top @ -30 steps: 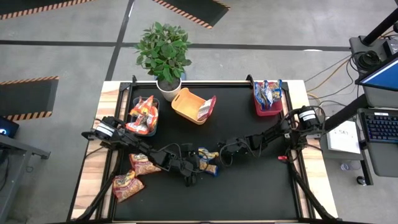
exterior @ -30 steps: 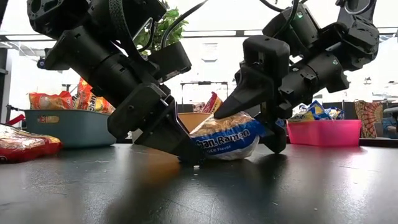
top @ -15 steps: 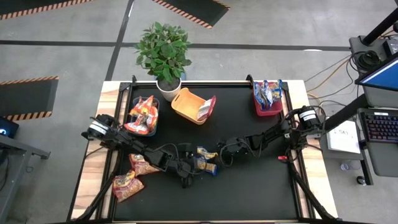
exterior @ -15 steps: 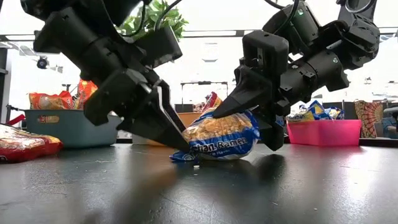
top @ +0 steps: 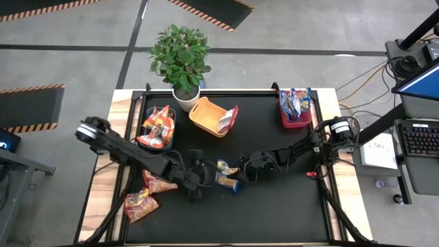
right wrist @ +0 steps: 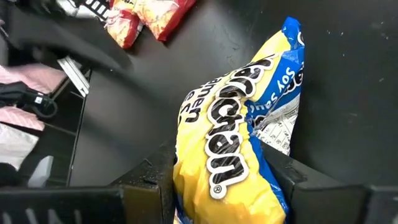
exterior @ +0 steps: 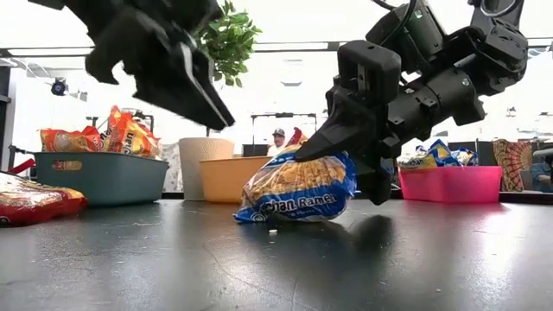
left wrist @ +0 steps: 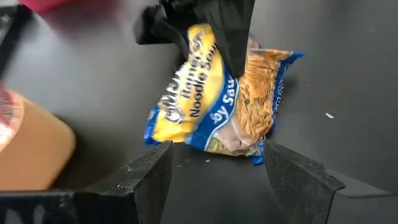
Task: Sort Maruchan noodles
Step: Put the blue noodle pack into the red bin
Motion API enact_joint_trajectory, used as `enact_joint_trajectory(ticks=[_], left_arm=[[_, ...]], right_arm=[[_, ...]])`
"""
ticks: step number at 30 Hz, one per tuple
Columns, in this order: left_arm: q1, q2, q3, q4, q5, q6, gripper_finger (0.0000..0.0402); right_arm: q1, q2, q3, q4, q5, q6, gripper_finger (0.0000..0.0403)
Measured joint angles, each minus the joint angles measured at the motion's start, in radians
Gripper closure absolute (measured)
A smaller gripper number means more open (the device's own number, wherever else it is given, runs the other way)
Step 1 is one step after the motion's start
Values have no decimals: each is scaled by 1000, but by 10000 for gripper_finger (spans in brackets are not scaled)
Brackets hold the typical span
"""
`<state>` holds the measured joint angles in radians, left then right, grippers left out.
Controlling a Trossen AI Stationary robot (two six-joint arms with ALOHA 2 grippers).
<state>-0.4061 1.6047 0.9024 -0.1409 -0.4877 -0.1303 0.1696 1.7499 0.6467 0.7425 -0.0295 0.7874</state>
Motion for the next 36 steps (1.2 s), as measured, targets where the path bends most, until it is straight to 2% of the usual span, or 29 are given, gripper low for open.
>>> enact_joint_trajectory(ticks=[5, 9, 14, 20, 24, 28, 32, 36], left_arm=[[0, -136, 0, -71, -4, 44, 170], [-2, -223, -5, -110, -74, 25, 170], [-13, -292, -61, -136, -80, -49, 170], [-18, -324, -100, -140, -80, -64, 170], [-17, -326, -101, -140, -81, -63, 170], [-17, -327, -103, -147, -103, -59, 170], [-17, -327, -103, -149, -107, -47, 170], [-17, -327, -103, -150, -108, -47, 170]], right_arm=[[-6, -34, -3, -19, 8, -37, 262], [-16, -82, -2, -55, 13, -78, 263], [-22, -164, -2, -167, 118, -148, 264], [-42, -351, -1, -384, 236, -232, 263], [-65, -492, 81, -720, 370, -276, 263], [-104, -566, 255, -1148, 521, -279, 263], [-211, -554, 480, -1580, 535, -278, 262], [-350, -505, 667, -1904, 502, -330, 262]])
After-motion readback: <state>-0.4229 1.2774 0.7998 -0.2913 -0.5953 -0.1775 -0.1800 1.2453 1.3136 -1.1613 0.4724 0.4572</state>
